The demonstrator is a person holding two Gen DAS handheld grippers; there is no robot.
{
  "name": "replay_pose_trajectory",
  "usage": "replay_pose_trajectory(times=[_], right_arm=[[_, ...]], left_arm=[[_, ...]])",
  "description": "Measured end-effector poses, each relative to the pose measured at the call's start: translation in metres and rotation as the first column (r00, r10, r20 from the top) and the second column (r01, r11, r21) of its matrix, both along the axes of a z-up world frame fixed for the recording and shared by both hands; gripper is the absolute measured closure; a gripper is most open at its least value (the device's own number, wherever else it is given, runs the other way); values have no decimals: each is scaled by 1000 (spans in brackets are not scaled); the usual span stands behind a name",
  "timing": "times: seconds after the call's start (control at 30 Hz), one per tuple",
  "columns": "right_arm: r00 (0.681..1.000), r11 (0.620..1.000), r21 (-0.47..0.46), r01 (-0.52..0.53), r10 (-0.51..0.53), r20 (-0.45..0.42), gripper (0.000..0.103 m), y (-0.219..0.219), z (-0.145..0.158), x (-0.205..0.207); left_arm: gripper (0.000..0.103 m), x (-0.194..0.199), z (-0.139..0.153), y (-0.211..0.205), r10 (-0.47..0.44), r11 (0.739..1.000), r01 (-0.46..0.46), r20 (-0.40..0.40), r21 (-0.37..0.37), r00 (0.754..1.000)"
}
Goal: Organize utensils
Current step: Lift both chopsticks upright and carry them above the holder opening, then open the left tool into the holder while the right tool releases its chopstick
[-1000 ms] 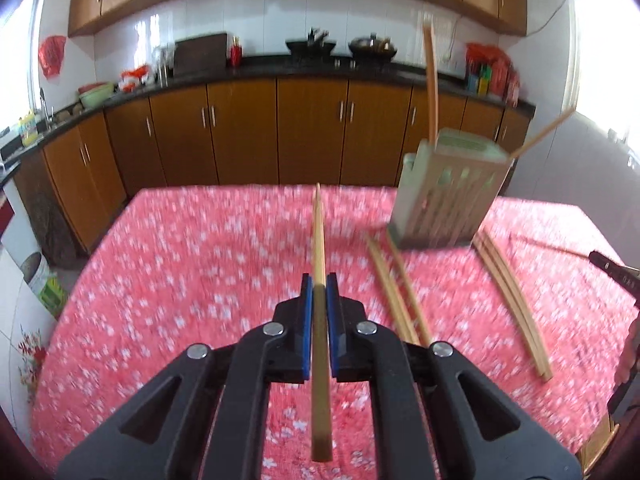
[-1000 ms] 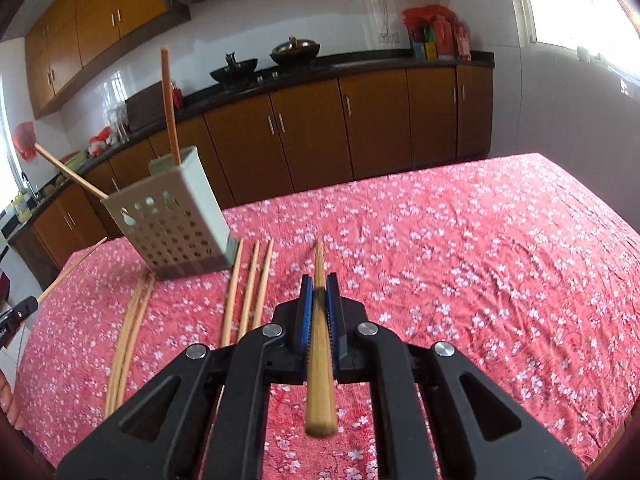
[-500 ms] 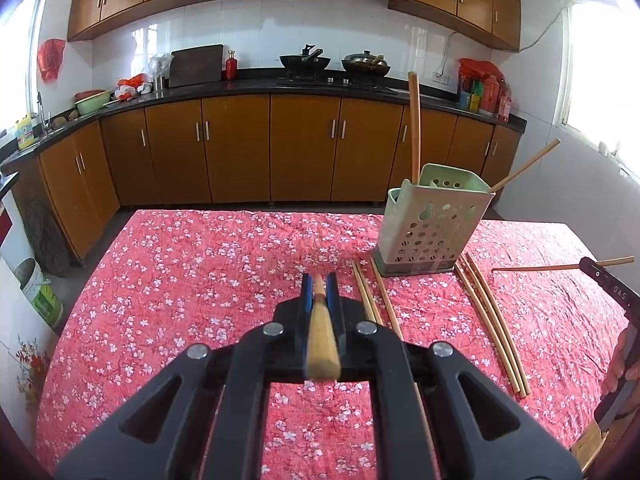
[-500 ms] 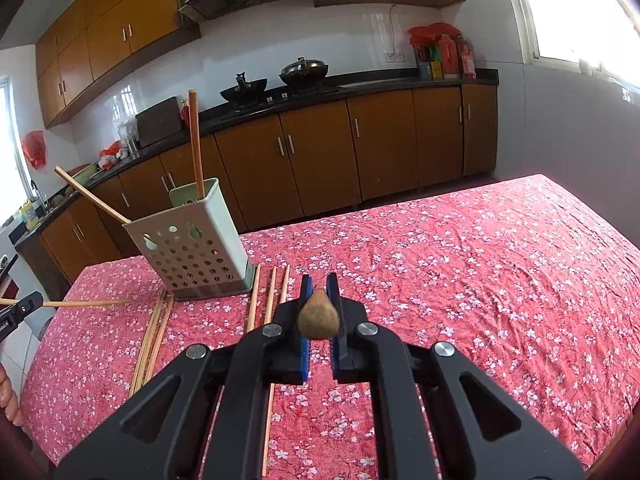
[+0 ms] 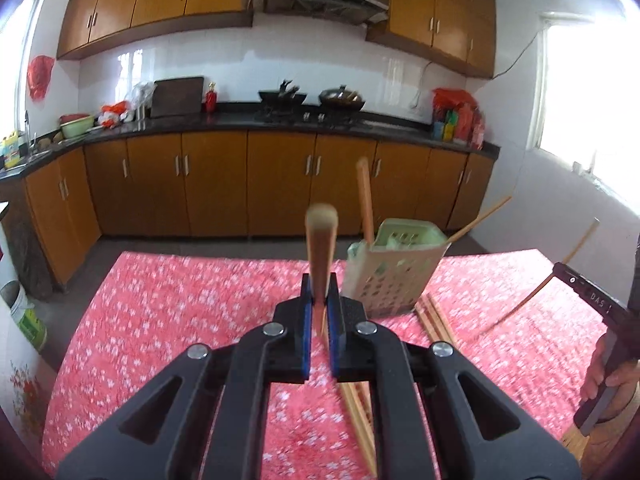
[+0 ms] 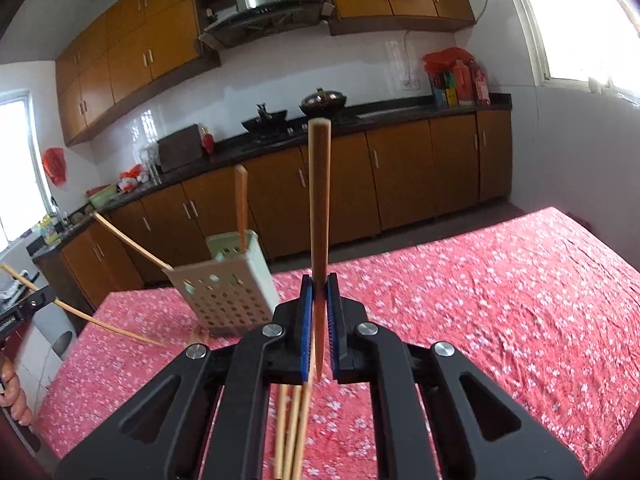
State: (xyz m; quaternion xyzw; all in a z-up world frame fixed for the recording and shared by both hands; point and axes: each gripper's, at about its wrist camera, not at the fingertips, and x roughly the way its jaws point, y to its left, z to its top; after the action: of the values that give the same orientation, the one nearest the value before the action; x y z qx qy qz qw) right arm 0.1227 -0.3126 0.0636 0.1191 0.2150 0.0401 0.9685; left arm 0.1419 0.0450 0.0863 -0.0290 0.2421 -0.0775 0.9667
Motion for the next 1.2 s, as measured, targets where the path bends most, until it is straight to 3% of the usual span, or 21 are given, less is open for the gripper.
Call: replay_pose_trajectory(times=[0.13, 0.37, 0.57, 0.67, 0.93, 1.0, 1.07, 1.2], right_arm=[[996, 998, 35, -59, 57, 70, 95, 9, 29, -5], [966, 993, 59, -102, 85, 244, 95, 28, 77, 3], [930, 995, 52, -81, 56, 363, 95, 44, 91, 38], [933, 996, 41, -73, 54, 356, 95, 49, 85, 57], [975, 996, 0, -92, 90, 202, 95, 66, 43, 92], [977, 997, -28, -78, 82, 198, 88, 67, 42, 87], [976, 997, -46, -56, 65, 208, 51, 66, 44, 81], [969, 998, -61, 30, -14, 248, 49, 51, 55, 60]], left_arm=[[95, 2, 24, -9, -37, 999, 38, 33, -38, 999], [95, 15, 78, -34, -62, 996, 73, 165, -58, 984], [95, 56, 89, -59, -55, 996, 69, 198, -64, 979], [95, 79, 78, -68, -49, 996, 62, 184, -62, 982], [95, 119, 41, -83, -45, 998, 50, 111, -42, 993], [91, 121, 37, -79, -36, 998, 41, 101, -53, 994], [82, 119, 39, -75, -26, 998, 33, 104, -61, 994], [77, 104, 48, -64, 1, 998, 9, 131, -69, 991]])
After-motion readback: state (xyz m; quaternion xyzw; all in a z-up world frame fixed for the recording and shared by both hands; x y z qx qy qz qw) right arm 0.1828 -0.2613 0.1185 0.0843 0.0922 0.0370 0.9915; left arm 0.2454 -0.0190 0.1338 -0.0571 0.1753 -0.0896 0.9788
